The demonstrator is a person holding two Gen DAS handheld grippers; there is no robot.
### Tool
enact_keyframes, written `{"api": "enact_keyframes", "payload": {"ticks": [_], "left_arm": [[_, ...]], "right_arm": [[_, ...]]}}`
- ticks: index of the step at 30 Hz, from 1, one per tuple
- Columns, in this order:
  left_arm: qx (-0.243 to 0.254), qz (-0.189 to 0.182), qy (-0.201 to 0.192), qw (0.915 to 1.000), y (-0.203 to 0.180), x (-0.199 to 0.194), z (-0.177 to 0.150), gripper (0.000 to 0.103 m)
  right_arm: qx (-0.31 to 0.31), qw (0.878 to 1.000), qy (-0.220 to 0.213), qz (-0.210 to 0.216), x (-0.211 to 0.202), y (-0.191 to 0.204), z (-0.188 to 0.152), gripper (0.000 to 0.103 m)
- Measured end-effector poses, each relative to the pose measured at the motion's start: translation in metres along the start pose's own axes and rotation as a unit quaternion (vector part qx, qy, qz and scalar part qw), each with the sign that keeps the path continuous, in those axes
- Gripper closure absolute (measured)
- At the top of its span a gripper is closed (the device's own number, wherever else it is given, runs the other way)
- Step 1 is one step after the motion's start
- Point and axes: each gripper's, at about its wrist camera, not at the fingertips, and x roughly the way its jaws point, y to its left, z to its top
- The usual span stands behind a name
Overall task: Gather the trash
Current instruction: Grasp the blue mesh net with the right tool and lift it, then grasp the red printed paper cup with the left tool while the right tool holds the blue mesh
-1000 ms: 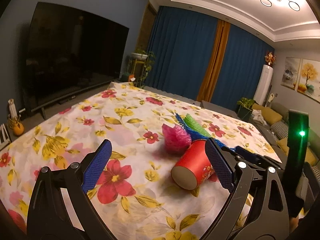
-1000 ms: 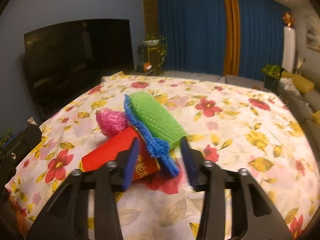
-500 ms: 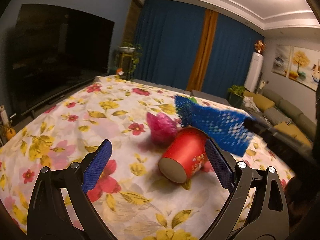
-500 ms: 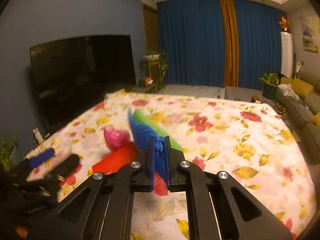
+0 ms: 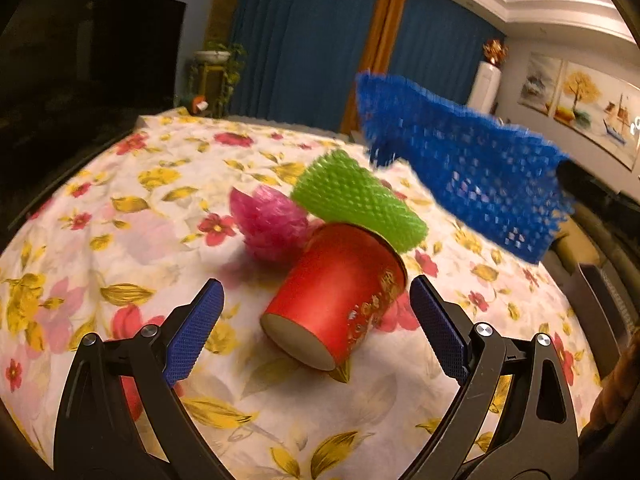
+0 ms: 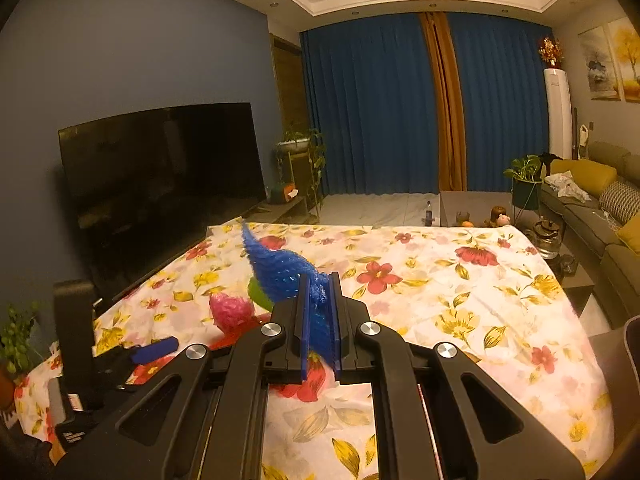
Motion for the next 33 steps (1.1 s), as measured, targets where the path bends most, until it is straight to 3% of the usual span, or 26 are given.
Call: {"api": "enact_keyframes", "payload": {"ticks": [2,7,16,17,18,19,25,26,28,29,30,33], "left_arm": [[0.0,-0.004,0.011,0.9999,0.0,0.005,0.0,0.015],[-0.013,-0.03,0.036,0.9988,0.008,0.017,0.0,0.048],[-0.016,-0.031,0.016,0.9993,0.006,0.002,-0.004,0.063],[-0.013,-0.027,0.009,0.9995,0.005,-0.002,-0.005,0.076],[-0.009,-0.023,-0.009,0.9997,0.005,-0.008,-0.005,0.102],[-0.001,-0.01,-0.014,0.9998,0.003,-0.012,-0.005,0.103],[0.014,-0.025,-0.006,0.9996,-0.001,-0.013,-0.008,0.1],[0.02,-0.024,-0.006,0.9995,-0.003,-0.013,-0.008,0.093],[0.027,-0.025,-0.007,0.9993,-0.005,-0.015,-0.01,0.051],[0.026,-0.028,-0.011,0.9992,-0.006,-0.016,-0.01,0.04],[0.024,-0.031,-0.017,0.9991,-0.005,-0.019,-0.01,0.031],[0.027,-0.038,-0.01,0.9989,-0.009,-0.014,-0.009,0.029]], "right_arm": [[0.0,1.0,-0.002,-0.001,-0.001,-0.001,0.001,0.094],[0.003,1.0,-0.004,-0.004,-0.002,-0.004,0.002,0.094],[0.009,1.0,-0.004,-0.003,-0.004,-0.006,0.004,0.094],[0.01,1.0,-0.006,-0.003,-0.005,-0.007,0.005,0.094],[0.01,1.0,-0.007,-0.003,-0.006,-0.007,0.006,0.094],[0.012,1.0,-0.009,-0.003,-0.007,-0.007,0.007,0.094],[0.012,1.0,-0.012,-0.002,-0.011,-0.006,0.008,0.094],[0.013,1.0,-0.013,-0.001,-0.012,-0.006,0.009,0.094],[0.015,1.0,-0.015,0.001,-0.013,-0.008,0.01,0.094],[0.016,1.0,-0.017,0.001,-0.014,-0.008,0.01,0.093],[0.018,1.0,-0.018,0.002,-0.015,-0.009,0.011,0.093],[0.024,1.0,-0.019,0.003,-0.015,-0.012,0.012,0.093]]}}
